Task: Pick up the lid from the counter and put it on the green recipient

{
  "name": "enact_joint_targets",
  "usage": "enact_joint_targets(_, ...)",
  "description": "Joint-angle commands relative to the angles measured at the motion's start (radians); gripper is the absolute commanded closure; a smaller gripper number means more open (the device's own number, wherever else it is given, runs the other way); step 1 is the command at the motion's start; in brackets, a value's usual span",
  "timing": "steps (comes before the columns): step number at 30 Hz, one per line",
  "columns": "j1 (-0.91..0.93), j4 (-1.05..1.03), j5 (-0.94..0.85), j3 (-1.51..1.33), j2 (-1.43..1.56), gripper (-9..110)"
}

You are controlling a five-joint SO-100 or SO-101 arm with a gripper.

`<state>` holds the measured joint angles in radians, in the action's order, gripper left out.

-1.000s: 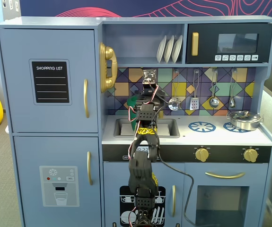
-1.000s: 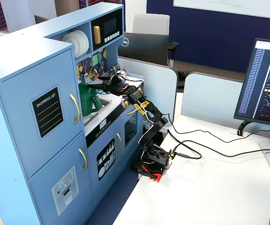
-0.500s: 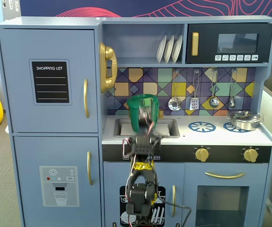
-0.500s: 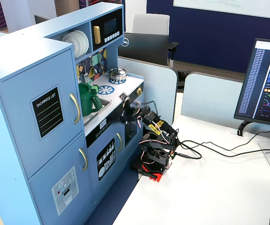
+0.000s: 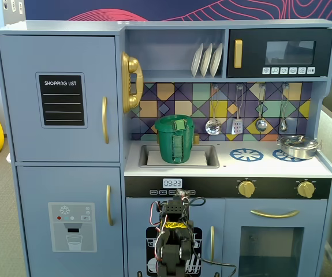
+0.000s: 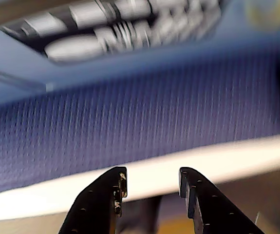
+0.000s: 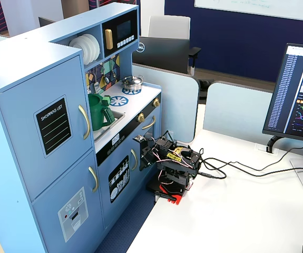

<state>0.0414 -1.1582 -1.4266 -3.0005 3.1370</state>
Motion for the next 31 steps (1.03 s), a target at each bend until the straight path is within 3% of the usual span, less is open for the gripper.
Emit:
enact_joint_targets(1, -0.014, -0.227, -0.048, 0.003, 0.041, 97)
enact_joint_targets(6, -0.057, -0.365, -0.02, 0.003, 0.041, 97)
enact_joint_targets(10, -0.074, -0.373, -0.087, 0.003, 0.041, 97)
enact_joint_targets(31, -0.072, -0.374, -0.083, 0.003, 0.041, 96)
